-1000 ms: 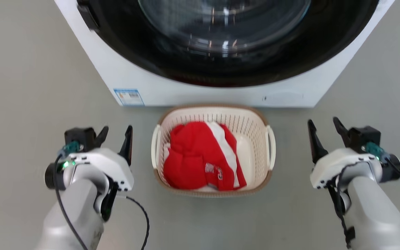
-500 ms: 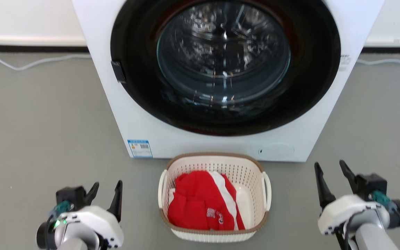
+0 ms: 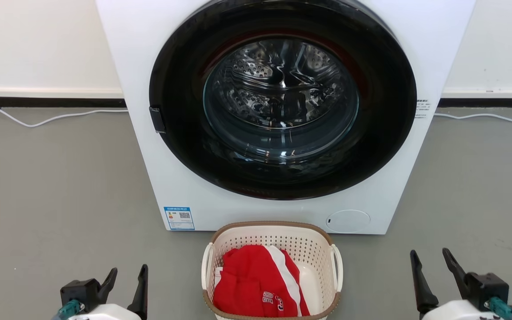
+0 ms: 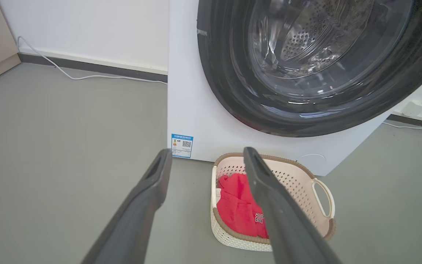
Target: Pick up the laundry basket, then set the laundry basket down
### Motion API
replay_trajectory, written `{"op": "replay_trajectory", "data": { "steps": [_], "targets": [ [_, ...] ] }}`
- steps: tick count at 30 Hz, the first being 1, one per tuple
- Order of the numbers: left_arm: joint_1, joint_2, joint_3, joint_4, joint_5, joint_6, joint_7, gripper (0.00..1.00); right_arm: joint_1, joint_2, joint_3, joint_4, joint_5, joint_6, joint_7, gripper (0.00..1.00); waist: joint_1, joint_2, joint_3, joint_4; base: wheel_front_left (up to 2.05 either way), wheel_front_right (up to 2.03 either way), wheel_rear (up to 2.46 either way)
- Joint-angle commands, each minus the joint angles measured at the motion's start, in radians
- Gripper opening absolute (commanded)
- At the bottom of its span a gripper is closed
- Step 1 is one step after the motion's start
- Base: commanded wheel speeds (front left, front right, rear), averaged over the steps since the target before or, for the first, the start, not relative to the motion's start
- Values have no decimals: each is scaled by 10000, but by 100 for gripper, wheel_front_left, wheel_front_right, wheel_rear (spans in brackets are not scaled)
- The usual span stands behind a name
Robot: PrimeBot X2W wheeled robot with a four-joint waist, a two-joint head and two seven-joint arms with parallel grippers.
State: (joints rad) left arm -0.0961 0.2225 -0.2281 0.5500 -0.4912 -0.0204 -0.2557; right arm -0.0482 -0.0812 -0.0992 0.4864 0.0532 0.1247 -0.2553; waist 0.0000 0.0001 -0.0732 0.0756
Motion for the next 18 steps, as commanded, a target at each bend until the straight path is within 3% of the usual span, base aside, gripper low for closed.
{"op": "replay_trajectory", "data": {
  "steps": [1,5,6,18],
  "targets": [
    [-168,179,390,-387,62,132,-61,100,16,-15,126,-486,13,60,-65,100,0,-1,-70,41,0,0,0],
    [-13,139,467,-530,-13,161,-61,100,236,52,74,-715,-6,60,-31,100,0,-1,-121,69,0,0,0],
    [271,-26,111,-312,-20,113,2,0,378,133,-142,-448,2,0,2,0,0,-1,-122,64,0,0,0],
    [550,-282,262,-78,-721,35,256,0,543,309,-236,-162,968,-9,316,0,19,-1,-101,13,0,0,0]
  ]
}}
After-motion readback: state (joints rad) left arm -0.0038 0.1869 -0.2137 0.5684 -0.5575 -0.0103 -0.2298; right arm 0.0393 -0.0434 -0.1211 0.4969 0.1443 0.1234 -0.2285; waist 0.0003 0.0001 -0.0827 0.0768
